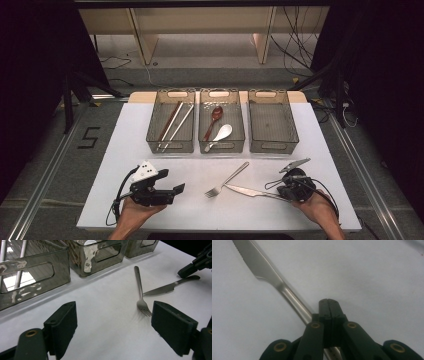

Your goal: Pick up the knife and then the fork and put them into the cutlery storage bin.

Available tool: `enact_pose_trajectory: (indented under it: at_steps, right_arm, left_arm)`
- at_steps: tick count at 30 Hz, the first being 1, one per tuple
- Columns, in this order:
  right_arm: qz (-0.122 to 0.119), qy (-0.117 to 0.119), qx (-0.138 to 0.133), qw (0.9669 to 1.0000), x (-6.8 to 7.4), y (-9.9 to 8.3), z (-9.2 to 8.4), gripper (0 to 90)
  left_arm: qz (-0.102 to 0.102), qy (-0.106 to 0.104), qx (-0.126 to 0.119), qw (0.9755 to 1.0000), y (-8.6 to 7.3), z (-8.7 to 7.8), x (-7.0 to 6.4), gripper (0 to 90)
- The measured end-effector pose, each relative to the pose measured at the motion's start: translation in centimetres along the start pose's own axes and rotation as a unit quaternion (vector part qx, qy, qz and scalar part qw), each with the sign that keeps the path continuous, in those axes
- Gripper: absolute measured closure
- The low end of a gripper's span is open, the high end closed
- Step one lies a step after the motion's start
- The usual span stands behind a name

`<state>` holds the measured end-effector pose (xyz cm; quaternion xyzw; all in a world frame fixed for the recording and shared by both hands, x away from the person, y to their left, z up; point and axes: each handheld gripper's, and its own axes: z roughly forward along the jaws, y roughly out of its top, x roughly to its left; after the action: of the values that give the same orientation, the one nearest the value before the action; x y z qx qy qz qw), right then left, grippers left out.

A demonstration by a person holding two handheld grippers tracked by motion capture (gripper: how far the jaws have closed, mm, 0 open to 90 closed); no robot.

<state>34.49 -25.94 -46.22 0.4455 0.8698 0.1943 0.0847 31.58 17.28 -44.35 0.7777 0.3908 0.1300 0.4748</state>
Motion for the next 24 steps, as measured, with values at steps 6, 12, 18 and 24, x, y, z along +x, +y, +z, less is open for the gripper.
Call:
enact_pose_trajectory:
  at_steps: [6,12,18,24]
  right_arm:
    - [-0.011,-0.004,0.010,0.9999,0.3,0.1,-0.1,90.0]
    - [-0.040,0.013,-0.015,0.9990,0.4,0.7,-1.6,69.6]
    - [-0.085,0.037,0.009,0.9957,1.2,1.3,-1.8,49.7]
    - [-0.108,0.042,0.041,0.9924,1.7,1.8,-0.7,44.9]
  left_arm:
    - [-0.001,0.000,0.001,1.0000,0.0,-0.1,0.1,20.5]
    - [-0.004,0.001,-0.002,1.0000,0.0,-0.1,0.1,20.4]
    - [-0.004,-0.002,-0.005,1.0000,0.0,-0.1,0.1,20.2]
    - [-0.004,-0.002,-0.007,1.0000,0.0,-0.2,0.1,20.0]
